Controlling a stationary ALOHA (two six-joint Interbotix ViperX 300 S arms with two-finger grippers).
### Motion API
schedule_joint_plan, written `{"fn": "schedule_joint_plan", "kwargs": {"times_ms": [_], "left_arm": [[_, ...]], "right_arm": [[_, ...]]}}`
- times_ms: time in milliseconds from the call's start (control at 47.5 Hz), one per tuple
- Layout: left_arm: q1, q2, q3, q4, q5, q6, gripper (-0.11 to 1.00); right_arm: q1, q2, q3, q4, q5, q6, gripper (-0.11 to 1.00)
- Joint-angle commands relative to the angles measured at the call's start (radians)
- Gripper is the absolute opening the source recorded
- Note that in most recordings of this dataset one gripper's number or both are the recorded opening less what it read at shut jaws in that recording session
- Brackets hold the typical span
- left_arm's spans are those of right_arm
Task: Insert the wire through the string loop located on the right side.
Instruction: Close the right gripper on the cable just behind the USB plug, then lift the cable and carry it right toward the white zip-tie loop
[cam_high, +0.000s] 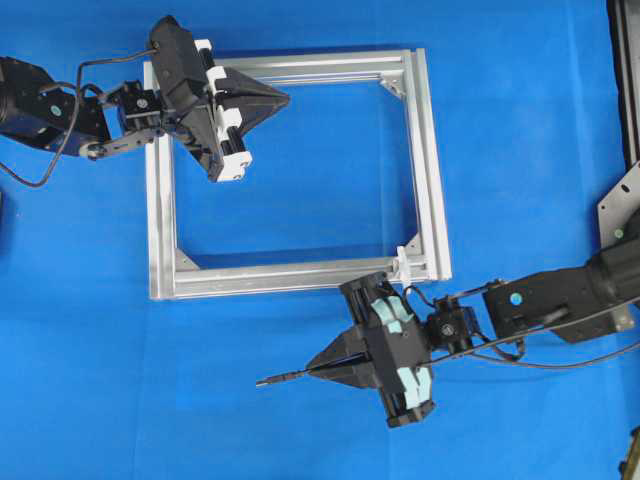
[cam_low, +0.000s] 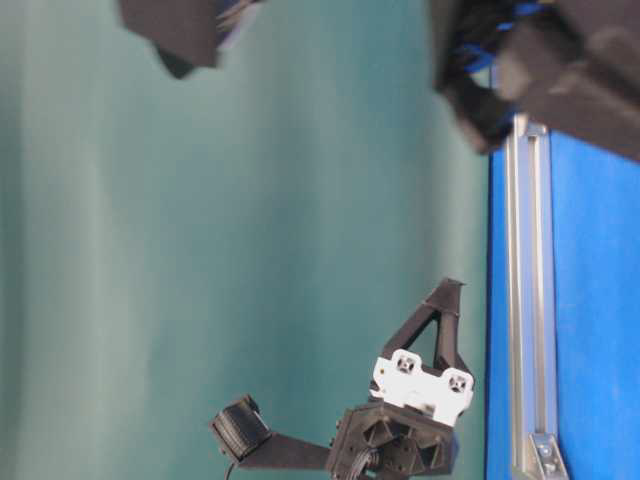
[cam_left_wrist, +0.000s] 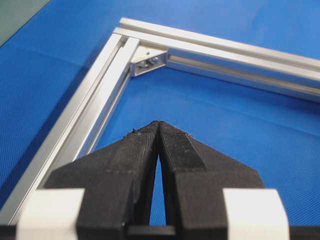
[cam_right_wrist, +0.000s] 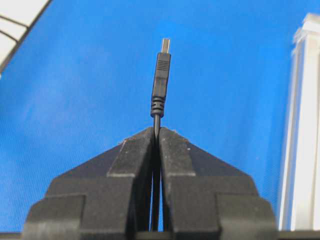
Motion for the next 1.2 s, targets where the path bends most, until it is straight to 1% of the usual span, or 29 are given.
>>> {"fn": "schedule_joint_plan", "kwargs": {"times_ms": [0, 147, 1178], "left_arm": [[0.003, -0.031, -0.008, 0.003, -0.005, 0.000, 0.00], [0.002, -0.031, -0.008, 0.005, -0.005, 0.000, 0.00], [0.003, -0.031, -0.008, 0.003, -0.005, 0.000, 0.00]], "right_arm": [[-0.006, -0.046, -0.011, -0.002, 0.018, 0.000, -0.03], [-0.006, -0.051, -0.014, -0.002, 0.043, -0.006, -0.03], [-0.006, -0.051, -0.011, -0.003, 0.043, -0.012, -0.03]]}}
